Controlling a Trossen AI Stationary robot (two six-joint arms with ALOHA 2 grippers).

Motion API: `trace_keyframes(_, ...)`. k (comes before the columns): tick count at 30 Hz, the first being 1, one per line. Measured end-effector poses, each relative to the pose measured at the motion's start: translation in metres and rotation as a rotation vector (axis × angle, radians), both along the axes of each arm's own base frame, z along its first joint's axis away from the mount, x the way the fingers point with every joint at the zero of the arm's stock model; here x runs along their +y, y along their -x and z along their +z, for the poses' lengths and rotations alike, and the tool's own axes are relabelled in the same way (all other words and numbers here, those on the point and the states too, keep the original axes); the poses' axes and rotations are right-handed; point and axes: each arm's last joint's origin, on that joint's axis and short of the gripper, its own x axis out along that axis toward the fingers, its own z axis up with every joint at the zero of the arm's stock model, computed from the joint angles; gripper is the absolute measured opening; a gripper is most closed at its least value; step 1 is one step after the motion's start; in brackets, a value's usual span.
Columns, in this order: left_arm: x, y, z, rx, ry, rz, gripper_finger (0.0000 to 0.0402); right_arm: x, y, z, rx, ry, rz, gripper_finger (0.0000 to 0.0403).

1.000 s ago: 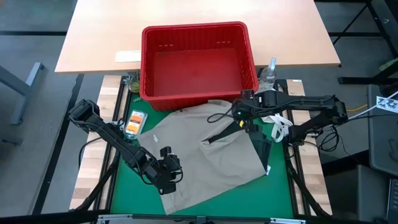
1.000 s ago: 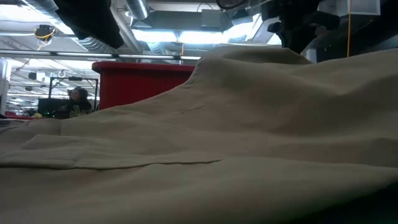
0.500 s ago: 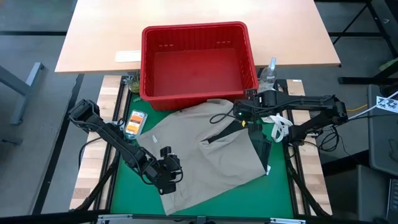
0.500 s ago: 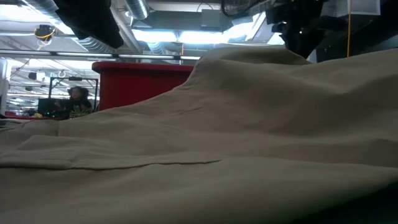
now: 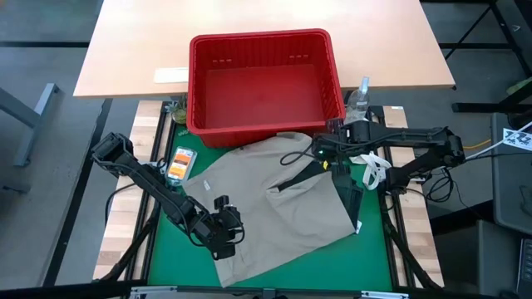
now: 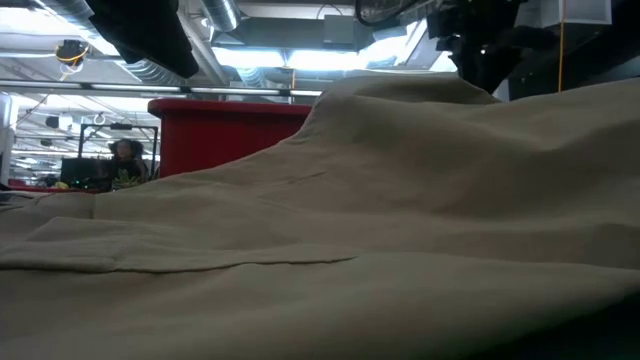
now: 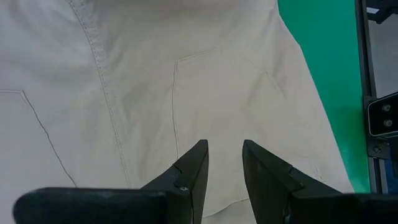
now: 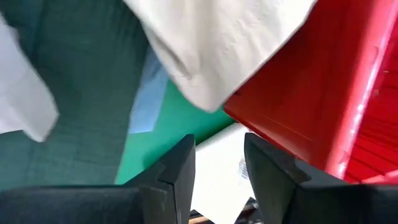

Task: Fold laundry
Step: Fold the beige shorts

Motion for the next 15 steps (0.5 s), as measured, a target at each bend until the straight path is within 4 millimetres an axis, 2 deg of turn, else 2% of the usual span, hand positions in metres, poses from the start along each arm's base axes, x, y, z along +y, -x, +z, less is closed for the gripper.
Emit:
trace_keyframes(5, 0.0, 0.0, 0.0, 0.0, 0.0, 0.0, 0.0094, -0.001, -0.002, -0.002, 0.0, 0.024, 0.03, 0.0138)
trace_keyframes(15, 0.0, 0.0, 0.0, 0.0, 0.0, 0.0, 0.0094, -0.001, -0.009, -0.032, 0.022, 0.045, 0.164, 0.0138)
